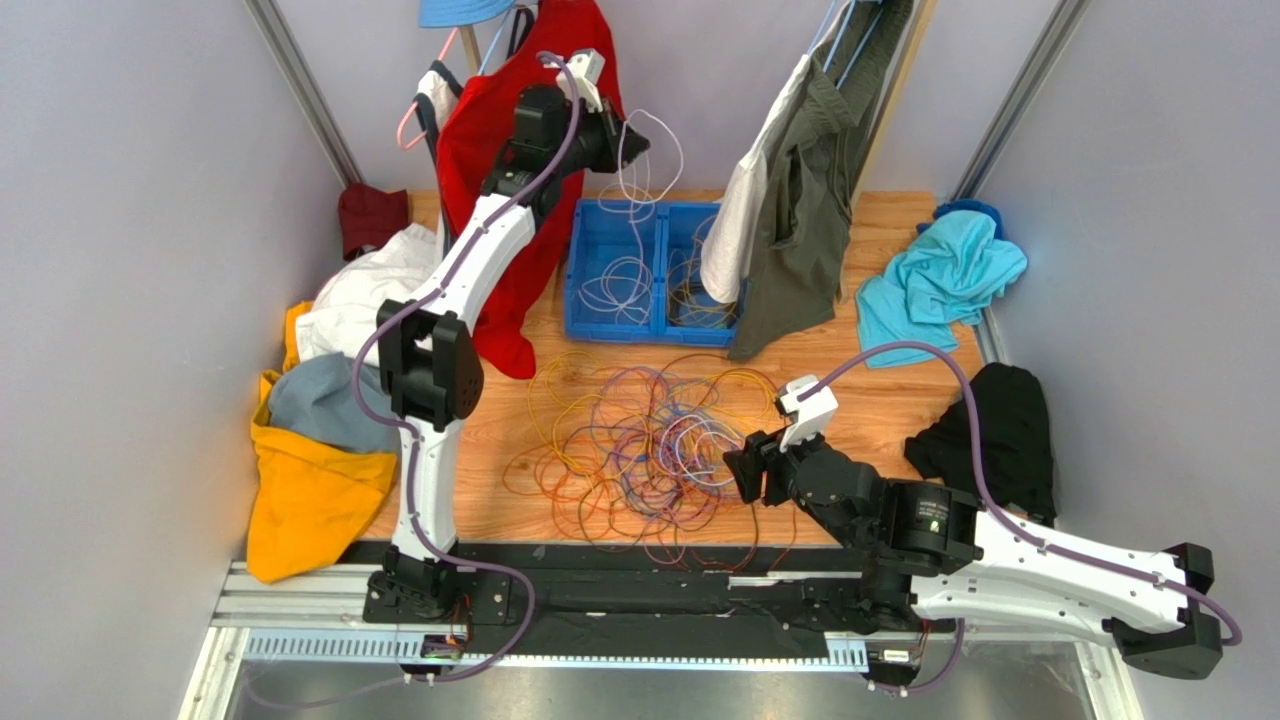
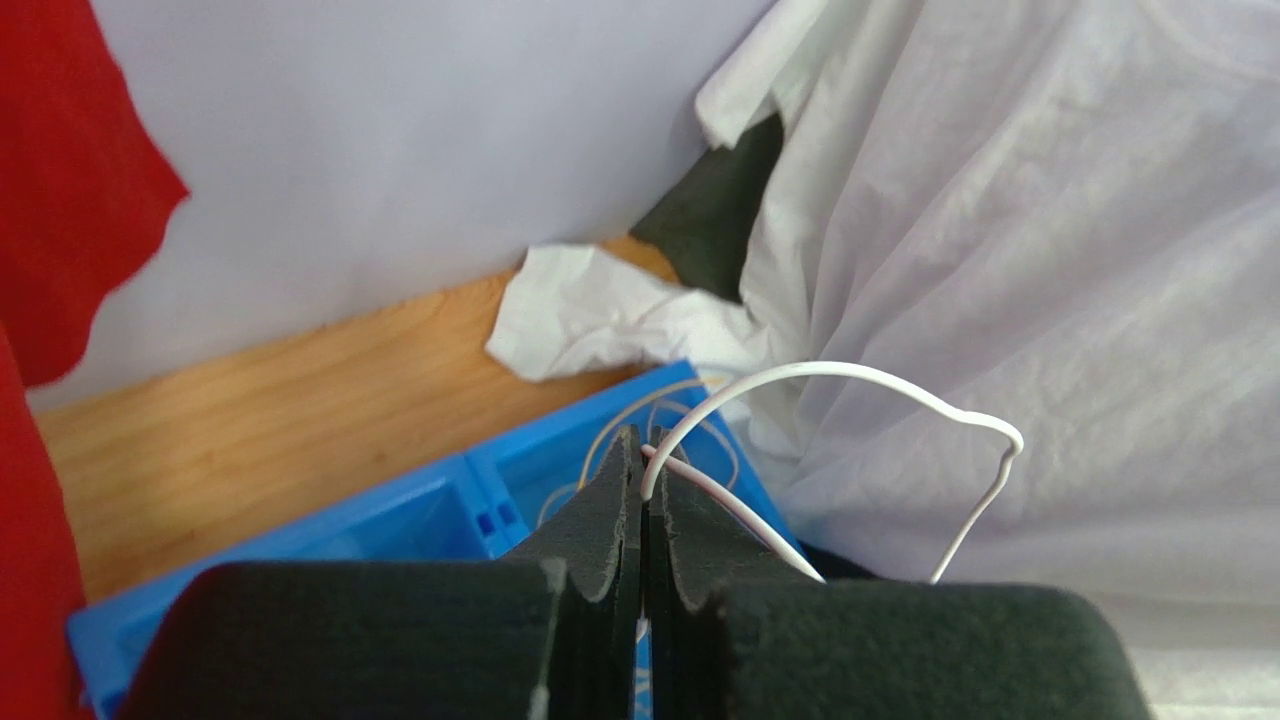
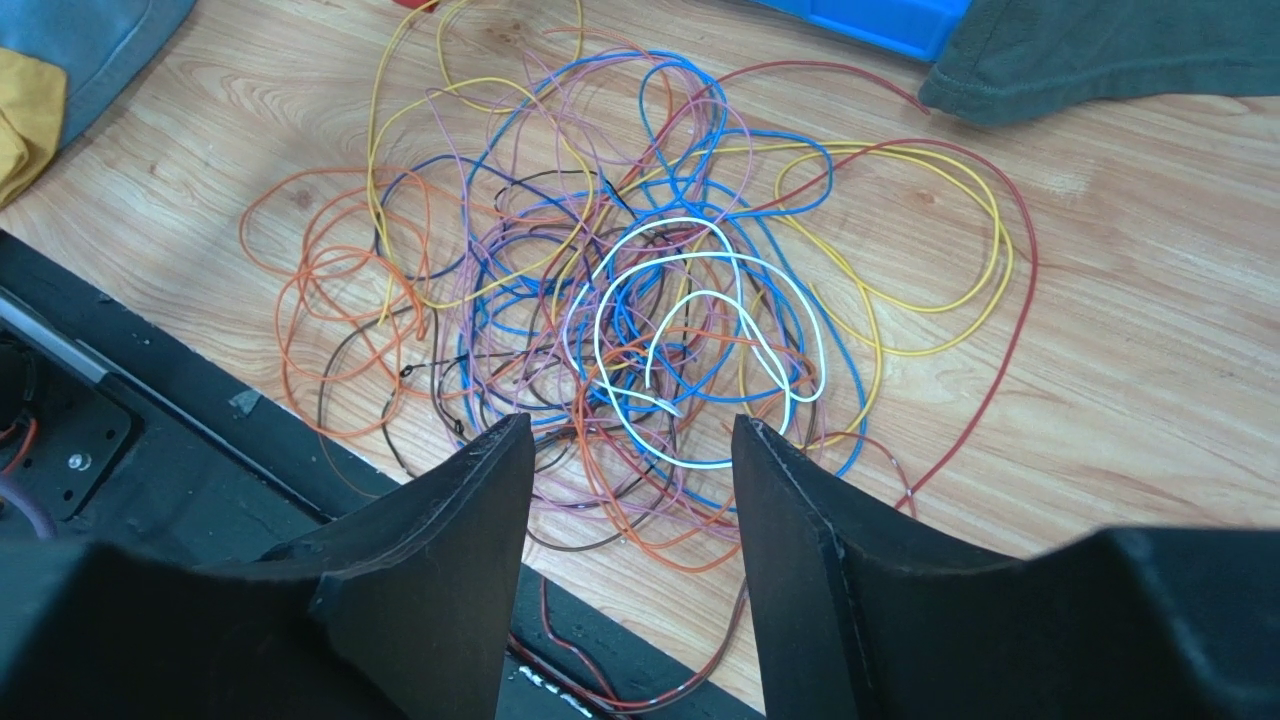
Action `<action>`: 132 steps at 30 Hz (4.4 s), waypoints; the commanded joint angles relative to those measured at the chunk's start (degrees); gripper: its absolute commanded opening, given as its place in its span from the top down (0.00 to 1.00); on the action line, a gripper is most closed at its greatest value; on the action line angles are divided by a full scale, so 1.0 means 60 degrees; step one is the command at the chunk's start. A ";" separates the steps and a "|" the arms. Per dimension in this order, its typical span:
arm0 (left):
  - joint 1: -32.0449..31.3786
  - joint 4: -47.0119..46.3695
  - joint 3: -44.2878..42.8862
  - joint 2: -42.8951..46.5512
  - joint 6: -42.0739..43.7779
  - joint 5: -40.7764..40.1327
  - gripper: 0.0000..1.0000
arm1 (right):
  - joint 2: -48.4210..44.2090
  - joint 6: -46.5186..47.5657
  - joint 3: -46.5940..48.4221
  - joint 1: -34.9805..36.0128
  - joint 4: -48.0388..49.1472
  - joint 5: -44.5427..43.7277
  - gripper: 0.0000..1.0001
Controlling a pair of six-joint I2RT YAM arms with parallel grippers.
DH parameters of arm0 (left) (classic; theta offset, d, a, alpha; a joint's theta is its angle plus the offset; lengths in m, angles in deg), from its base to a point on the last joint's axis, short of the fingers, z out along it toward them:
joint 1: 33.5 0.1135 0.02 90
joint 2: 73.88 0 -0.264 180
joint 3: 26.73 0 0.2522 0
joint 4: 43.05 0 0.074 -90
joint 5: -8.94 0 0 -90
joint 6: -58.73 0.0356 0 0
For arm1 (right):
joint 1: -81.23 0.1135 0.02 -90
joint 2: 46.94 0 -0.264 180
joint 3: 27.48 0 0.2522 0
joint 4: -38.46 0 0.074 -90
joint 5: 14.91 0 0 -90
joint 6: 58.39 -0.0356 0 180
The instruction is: Untangle the cables
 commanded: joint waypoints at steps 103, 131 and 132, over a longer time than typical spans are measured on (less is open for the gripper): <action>-0.0495 0.0198 0.1401 -0.1368 -0.2417 -0.1571 0.43 | -0.0572 -0.0414 -0.0795 0.0033 0.0554 -0.0257 0.49; -0.0348 -0.0343 0.2279 -0.0197 -0.2402 -0.1410 0.58 | -0.0718 -0.0385 -0.1000 0.0033 0.0656 -0.0271 0.49; -0.0334 -0.0300 0.2279 -0.0182 -0.2388 -0.1410 0.58 | -0.0704 -0.0385 -0.1000 0.0033 0.0642 -0.0271 0.49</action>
